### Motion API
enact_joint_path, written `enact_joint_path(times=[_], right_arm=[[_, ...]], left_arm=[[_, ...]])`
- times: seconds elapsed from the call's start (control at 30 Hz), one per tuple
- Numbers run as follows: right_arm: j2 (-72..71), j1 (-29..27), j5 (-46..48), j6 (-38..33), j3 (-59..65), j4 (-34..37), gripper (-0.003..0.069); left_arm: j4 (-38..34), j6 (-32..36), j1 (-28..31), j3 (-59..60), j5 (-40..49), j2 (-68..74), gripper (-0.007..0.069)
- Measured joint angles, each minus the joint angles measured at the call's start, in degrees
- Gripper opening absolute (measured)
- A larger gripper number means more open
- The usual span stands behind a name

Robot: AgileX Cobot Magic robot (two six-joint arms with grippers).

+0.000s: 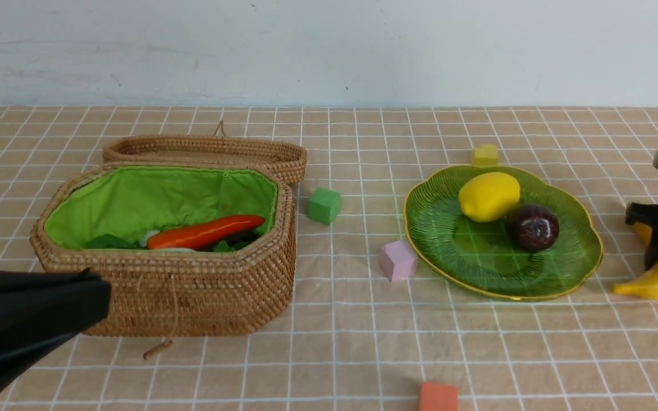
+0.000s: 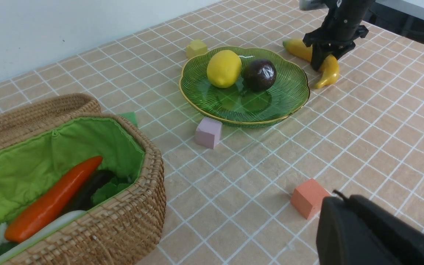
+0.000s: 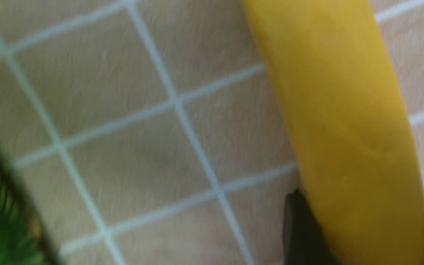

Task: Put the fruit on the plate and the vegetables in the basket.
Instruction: Use the right arm to grab a banana and put it into the right plate

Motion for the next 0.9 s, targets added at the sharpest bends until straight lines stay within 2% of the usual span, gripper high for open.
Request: enact_joint_path(times=[0.1, 0.23, 0.27, 0.33, 0.4, 0.5, 0.67, 0.73, 0.77, 0.8, 0.9], right_arm=[[-6.54, 1.56, 2.37, -5.29, -0.09, 1.41, 0.0325], [-15.24, 10.02, 2.96, -27.58, -0.7, 11.31, 0.0325], [-15.45, 10.91, 2.85, -28.54, -0.77, 12.17, 0.0325], [-15.41, 15.08, 1.87, -37.01, -0.83, 15.59, 0.0325], [-14.07, 18.28, 0.06, -41.15, -0.83, 16.7, 0.0325], [-11.84, 20.52, -2.67, -43.22, -0.83, 16.77, 0.0325], [-7.05, 22.1, -6.29, -43.9, -0.73, 11.84, 0.0342], [-6.61, 22.1, -5.85, -43.9, -0.66, 11.16, 0.0374], [-6.54, 22.1, -5.1, -43.9, -0.66, 10.59, 0.0428], [-6.54, 22.1, -5.04, -43.9, -0.66, 10.53, 0.0435], [-7.42, 22.1, -3.53, -43.9, -0.66, 9.66, 0.0547]], left_arm=[[0.0, 0.0, 0.0, 0.0, 0.0, 0.0, -0.0008], [0.0, 0.12, 0.0, 0.0, 0.0, 0.0, -0.0008], [0.0, 0.17, 0.0, 0.0, 0.0, 0.0, -0.0008], [0.0, 0.18, 0.0, 0.0, 0.0, 0.0, -0.0008], [0.04, 0.18, 0.0, 0.0, 0.05, 0.0, -0.0008], [0.04, 0.22, 0.0, 0.0, 0.05, 0.0, -0.0006], [0.04, 0.22, 0.0, 0.0, 0.05, 0.0, -0.0005], [0.04, 0.22, 0.0, 0.0, 0.05, 0.0, -0.0004], [0.04, 0.22, 0.0, 0.0, 0.05, 0.0, -0.0002], [0.04, 0.22, 0.0, 0.0, 0.05, 0.0, -0.0002], [0.92, 0.22, 0.0, 0.0, 0.05, 0.0, 0.0]])
